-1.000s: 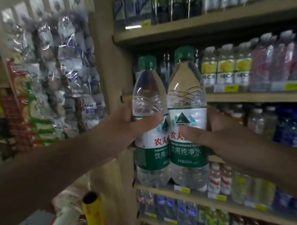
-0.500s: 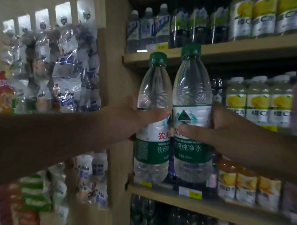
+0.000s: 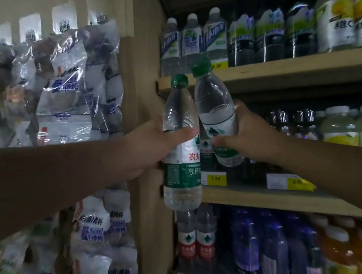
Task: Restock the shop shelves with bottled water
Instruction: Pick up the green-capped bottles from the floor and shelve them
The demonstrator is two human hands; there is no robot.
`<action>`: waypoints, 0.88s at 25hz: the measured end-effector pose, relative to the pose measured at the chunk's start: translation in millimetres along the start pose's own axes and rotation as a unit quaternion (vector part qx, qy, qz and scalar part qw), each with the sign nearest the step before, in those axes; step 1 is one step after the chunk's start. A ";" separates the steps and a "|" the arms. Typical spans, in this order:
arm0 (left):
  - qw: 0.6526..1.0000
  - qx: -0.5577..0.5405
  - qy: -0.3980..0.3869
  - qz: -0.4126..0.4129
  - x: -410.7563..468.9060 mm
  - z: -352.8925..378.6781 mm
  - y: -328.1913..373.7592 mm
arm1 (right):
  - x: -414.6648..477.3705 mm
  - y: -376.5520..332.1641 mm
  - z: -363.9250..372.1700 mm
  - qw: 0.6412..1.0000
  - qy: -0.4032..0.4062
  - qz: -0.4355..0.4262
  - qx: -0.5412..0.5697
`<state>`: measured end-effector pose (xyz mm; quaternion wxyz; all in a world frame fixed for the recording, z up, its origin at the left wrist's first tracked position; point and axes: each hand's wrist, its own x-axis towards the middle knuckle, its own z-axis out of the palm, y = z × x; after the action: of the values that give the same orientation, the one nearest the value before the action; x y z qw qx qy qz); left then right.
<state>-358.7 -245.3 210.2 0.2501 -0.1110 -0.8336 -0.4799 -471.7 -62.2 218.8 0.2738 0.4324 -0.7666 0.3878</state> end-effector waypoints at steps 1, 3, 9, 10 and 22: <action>1.000 -0.008 0.005 0.000 4.6 -0.5 -3.8 | 9.4 5.5 4.3 1.000 0.001 -0.006 0.007; 1.000 -0.012 0.017 0.000 12.9 2.1 -10.2 | 24.6 18.9 11.3 0.999 -0.005 -0.020 0.029; 0.998 0.017 0.056 -0.011 31.1 8.7 -11.3 | 52.0 46.0 32.3 0.993 0.006 -0.024 0.117; 0.998 0.029 0.059 -0.011 32.7 9.1 -11.2 | 54.2 51.1 36.3 0.993 0.002 -0.018 0.118; 0.984 0.104 0.143 -0.024 59.2 5.1 -28.4 | 75.3 107.2 82.3 0.969 -0.049 0.157 0.185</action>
<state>-422.7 -258.8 218.0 0.3652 0.0054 -0.8372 -0.4070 -608.4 -129.6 192.1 0.0871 0.3683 -0.7525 0.5390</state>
